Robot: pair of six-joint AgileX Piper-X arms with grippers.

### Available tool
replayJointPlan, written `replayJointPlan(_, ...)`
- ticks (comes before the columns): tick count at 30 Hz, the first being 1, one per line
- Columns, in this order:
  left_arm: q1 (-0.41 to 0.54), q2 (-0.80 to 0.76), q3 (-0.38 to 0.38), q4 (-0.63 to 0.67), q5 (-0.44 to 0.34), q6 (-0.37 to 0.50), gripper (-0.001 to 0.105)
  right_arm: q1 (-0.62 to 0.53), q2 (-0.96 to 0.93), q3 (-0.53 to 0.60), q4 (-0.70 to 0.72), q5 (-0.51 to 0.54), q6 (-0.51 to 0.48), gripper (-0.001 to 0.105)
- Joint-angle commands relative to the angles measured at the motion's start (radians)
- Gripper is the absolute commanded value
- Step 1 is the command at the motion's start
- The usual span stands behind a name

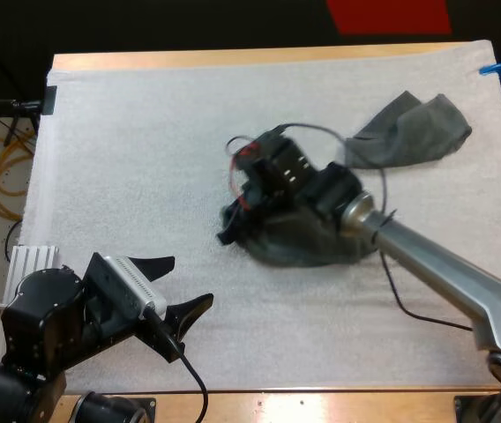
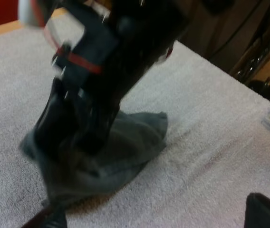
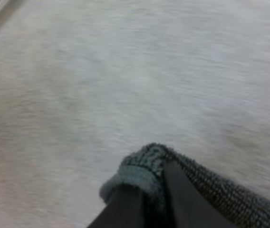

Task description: Pick towel from pile fold and stack

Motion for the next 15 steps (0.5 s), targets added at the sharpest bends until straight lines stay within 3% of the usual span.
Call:
replayJointPlan(1, -0.005, -0.003, -0.006, -0.006, 0.006, -0.007, 0.072, 0.017, -0.008, -0.007, -0.042, -0.021, 0.003, 0.000)
replayJointPlan(6, -0.005, -0.003, -0.006, -0.006, 0.006, -0.007, 0.072, 0.063, -0.001, -0.009, -0.142, 0.033, 0.041, 0.000)
replayJointPlan(9, -0.005, -0.003, -0.006, -0.006, 0.006, -0.011, 0.072, 0.064, -0.001, -0.012, -0.138, 0.043, 0.061, 0.009)
replayJointPlan(12, -0.005, -0.003, -0.006, -0.006, 0.006, -0.011, 0.072, 0.064, -0.001, -0.012, -0.128, 0.043, 0.070, 0.034)
replayJointPlan(14, -0.005, -0.003, -0.006, -0.006, 0.006, -0.011, 0.072, 0.064, -0.003, -0.014, -0.128, 0.041, 0.084, 0.062)
replayJointPlan(15, -0.005, -0.003, -0.006, -0.006, 0.006, -0.011, 0.072, 0.064, -0.004, -0.016, -0.126, 0.040, 0.093, 0.068)
